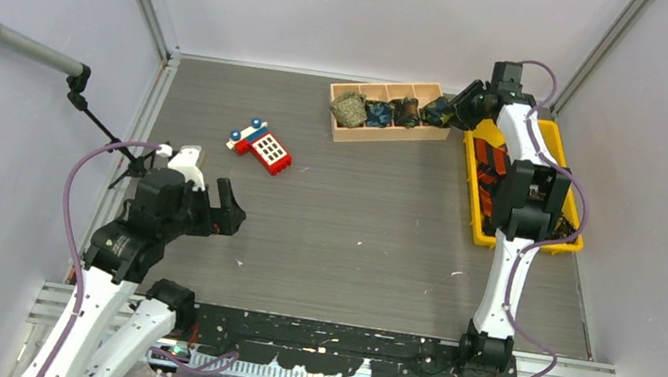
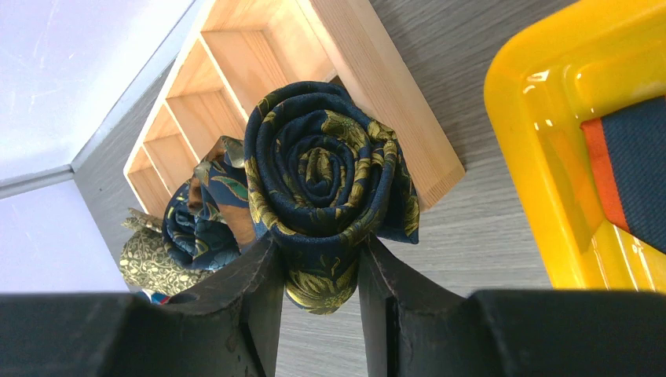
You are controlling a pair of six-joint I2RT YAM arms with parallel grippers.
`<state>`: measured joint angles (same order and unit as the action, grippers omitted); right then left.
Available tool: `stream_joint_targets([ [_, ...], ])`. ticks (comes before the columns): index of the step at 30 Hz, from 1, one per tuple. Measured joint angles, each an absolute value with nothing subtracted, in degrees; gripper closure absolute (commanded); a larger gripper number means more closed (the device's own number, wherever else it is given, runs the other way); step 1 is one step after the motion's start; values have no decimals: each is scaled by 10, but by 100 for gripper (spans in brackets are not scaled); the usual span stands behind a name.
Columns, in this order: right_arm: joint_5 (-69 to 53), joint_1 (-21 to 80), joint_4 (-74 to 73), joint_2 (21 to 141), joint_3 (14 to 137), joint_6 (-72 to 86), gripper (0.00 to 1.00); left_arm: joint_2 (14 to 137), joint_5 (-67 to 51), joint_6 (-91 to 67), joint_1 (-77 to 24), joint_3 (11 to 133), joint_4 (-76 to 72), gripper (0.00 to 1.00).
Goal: Roll the ties
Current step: Place the tie in the storage box.
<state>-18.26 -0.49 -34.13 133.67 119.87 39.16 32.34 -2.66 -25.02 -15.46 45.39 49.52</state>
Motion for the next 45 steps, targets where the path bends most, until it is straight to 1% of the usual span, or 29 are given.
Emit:
stream_joint_targets([
  [9,-177,4,-353,1380,1233,384,100,324,-27,-250,-155,452,495,9],
  [15,-156,17,-359,1382,1239,375,100,327,-27,-250,-155,452,495,9],
  [16,-154,18,-359,1382,1239,375,98,327,-27,-250,-155,452,495,9],
  [18,-149,20,-359,1382,1239,373,93,328,-27,-250,-155,452,495,9],
  [22,-144,22,-360,1381,1239,371,73,328,-27,-250,-155,452,495,9],
  [29,-142,23,-361,1379,1239,369,49,327,-26,-250,-155,452,495,9],
  [30,-142,23,-361,1377,1239,368,43,327,-26,-250,-155,452,495,9],
  [32,-142,25,-362,1374,1239,367,35,326,-26,-250,-155,452,495,9],
  [36,-132,29,-385,1364,1238,361,27,323,-26,-250,-155,452,495,9],
  [41,-125,30,-424,1356,1238,357,25,317,-26,-250,-155,452,495,9],
  [45,-123,30,-447,1322,1238,350,22,312,-26,-250,-155,451,495,9],
])
